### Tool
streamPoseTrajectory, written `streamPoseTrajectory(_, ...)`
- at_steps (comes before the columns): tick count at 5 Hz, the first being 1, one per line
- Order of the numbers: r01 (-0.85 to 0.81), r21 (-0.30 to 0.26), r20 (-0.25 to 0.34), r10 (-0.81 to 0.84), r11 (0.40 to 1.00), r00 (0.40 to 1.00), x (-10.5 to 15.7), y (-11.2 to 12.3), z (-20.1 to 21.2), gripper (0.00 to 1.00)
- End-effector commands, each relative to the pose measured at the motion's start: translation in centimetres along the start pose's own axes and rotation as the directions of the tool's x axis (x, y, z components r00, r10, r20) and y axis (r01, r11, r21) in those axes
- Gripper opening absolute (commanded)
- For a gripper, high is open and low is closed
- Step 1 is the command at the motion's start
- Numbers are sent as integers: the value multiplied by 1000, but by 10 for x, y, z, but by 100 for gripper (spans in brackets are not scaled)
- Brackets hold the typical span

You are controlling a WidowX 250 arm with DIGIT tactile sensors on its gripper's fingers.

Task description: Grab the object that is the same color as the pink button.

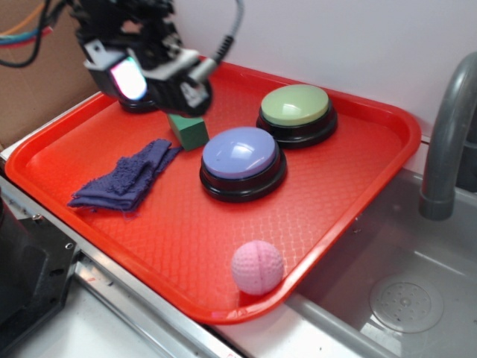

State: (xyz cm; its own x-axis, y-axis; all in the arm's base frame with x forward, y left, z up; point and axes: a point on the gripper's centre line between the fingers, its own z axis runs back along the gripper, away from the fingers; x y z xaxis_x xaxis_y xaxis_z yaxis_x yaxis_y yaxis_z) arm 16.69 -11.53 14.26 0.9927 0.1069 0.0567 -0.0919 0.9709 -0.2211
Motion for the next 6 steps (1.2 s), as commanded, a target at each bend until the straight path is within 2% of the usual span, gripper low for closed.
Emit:
streamPoseTrajectory(1, -107, -178, -97, 90, 978, 991, 2, -37, -66, 100)
streamPoseTrajectory(3, -181, -189, -187, 146, 965, 971, -6, -60, -113, 100)
streamPoseTrajectory(4, -212, -192, -216, 170, 958, 961, -7, -68, -118, 100)
streamPoseTrajectory(5, -213, -188, -211, 172, 959, 962, -8, -66, -116, 0)
streamPoseTrajectory(6, -211, -189, -207, 171, 959, 963, -8, -65, -115, 0)
